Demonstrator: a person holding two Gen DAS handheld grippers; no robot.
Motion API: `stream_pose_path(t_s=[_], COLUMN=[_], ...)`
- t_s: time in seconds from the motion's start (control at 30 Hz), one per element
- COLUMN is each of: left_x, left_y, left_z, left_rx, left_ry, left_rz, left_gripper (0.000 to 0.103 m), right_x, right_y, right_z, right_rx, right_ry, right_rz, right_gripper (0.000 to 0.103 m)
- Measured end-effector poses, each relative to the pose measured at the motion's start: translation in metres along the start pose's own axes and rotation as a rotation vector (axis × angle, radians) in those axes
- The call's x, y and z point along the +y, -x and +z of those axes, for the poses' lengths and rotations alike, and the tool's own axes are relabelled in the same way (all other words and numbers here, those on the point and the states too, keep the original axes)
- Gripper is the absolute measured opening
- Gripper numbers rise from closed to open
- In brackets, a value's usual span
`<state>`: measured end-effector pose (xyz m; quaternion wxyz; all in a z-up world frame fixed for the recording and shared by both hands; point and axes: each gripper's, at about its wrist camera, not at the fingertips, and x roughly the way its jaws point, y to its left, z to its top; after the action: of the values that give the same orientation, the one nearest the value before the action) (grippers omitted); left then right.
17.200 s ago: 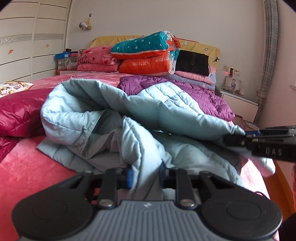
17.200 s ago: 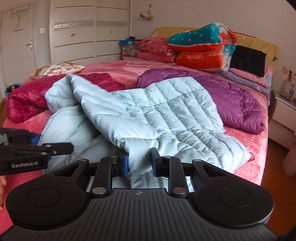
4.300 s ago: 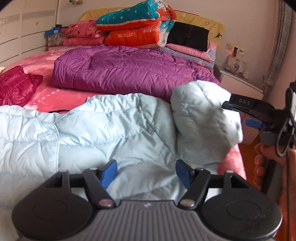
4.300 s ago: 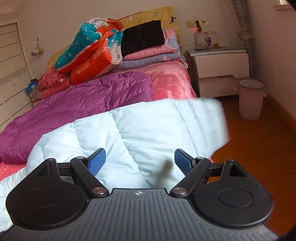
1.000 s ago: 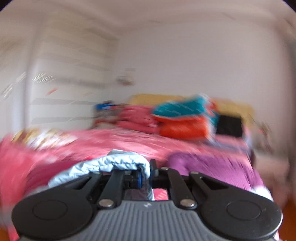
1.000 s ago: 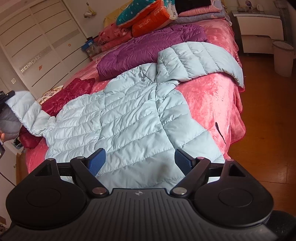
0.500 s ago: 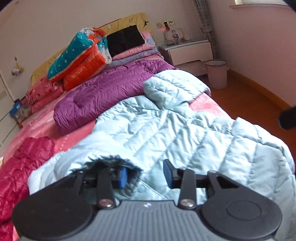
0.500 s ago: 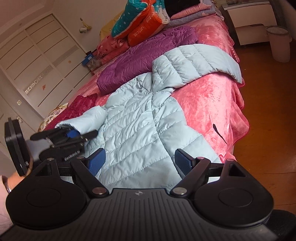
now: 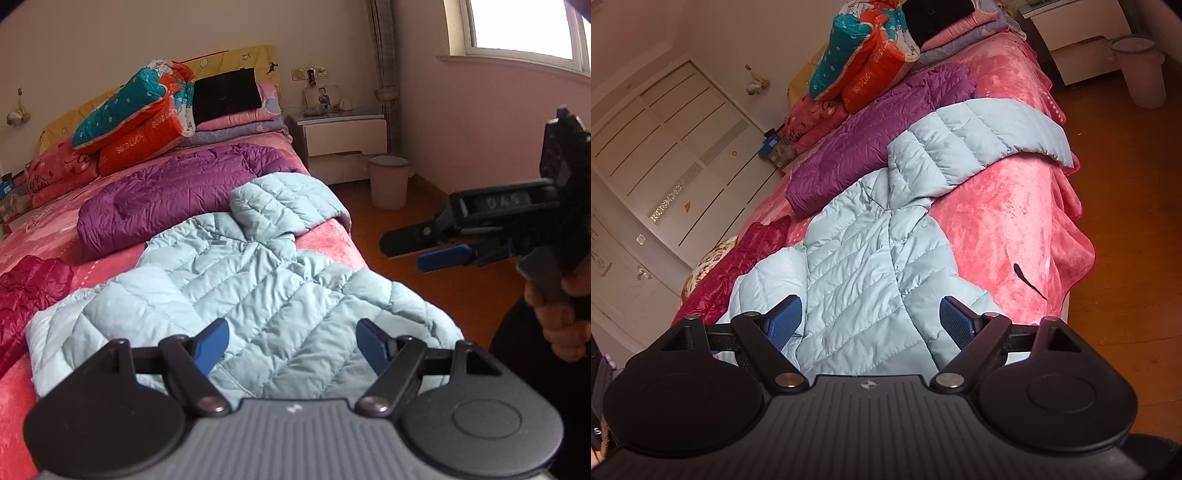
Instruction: Fold large clothes
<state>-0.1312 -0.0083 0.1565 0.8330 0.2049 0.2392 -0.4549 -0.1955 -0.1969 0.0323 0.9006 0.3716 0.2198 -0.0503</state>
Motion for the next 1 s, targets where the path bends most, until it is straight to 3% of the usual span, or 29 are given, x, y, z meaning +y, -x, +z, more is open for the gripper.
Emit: stream_pose_path(t_s=[0.3, 0.47, 0.57, 0.73, 0.87, 1.0], left_x=[0.032, 0.041, 0.049, 0.085, 0.117, 0.160], left_y=[0.058, 0.094, 0.103, 0.085, 0.071, 0.067], left_z=[0.083, 0.136, 0.150, 0.132, 0.094, 0.053], left_rx=[-0.126, -0.244, -0.315, -0.382, -0.437, -0.466], left_ry=[0.132, 0.189, 0.232, 0.419, 0.535, 0.707], left_rz=[0.126, 0.158, 0.183, 0.192, 0.309, 0.364], left_gripper=[0.076, 0.086, 0.091, 0.091, 0.091, 0.091], right_x=[-0.002, -0.007, -0.009, -0.013, -0.008, 0.012], right_y=[-0.006, -0.006, -0.003, 0.004, 0.003, -0.004], right_z=[0.003, 0.006, 0.009, 0.010, 0.009, 0.007], right_rx=[0.004, -0.006, -0.022, -0.050, -0.042, -0.024], right_ry=[0.013, -0.005, 0.001, -0.013, 0.030, 0.167], right_rz=[0.008, 0.006, -0.011, -0.033, -0.055, -0.112], right_gripper=[0.102, 0.102, 0.103, 0.103, 0.103, 0.103])
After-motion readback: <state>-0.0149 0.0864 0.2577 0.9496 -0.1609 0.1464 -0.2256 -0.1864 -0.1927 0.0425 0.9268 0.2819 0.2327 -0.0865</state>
